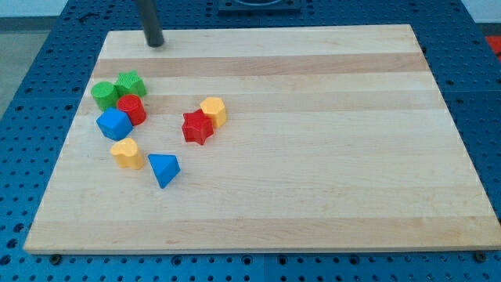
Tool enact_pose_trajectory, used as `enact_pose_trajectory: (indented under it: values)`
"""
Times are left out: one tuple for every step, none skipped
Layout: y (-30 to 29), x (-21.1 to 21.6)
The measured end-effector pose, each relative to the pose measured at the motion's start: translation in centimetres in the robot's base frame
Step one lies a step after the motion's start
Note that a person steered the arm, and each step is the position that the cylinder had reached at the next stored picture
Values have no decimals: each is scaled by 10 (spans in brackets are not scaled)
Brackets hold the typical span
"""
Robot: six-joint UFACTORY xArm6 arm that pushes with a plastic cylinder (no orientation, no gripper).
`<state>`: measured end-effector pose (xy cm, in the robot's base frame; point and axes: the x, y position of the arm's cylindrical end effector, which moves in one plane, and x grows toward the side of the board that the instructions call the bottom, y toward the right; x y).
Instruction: Move your arm towards the center left of the board
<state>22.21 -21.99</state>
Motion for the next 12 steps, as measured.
enact_pose_trajectory:
  values:
    - [-49, 2]
    - [-85, 16]
    - [-85, 16]
    - [-85, 33]
    - [-85, 56]
    - [-85, 86]
    - [-85, 87]
    - [-85, 97]
    - [-85, 97]
    - [-85, 127]
    - [-85, 135]
    - [-79, 175]
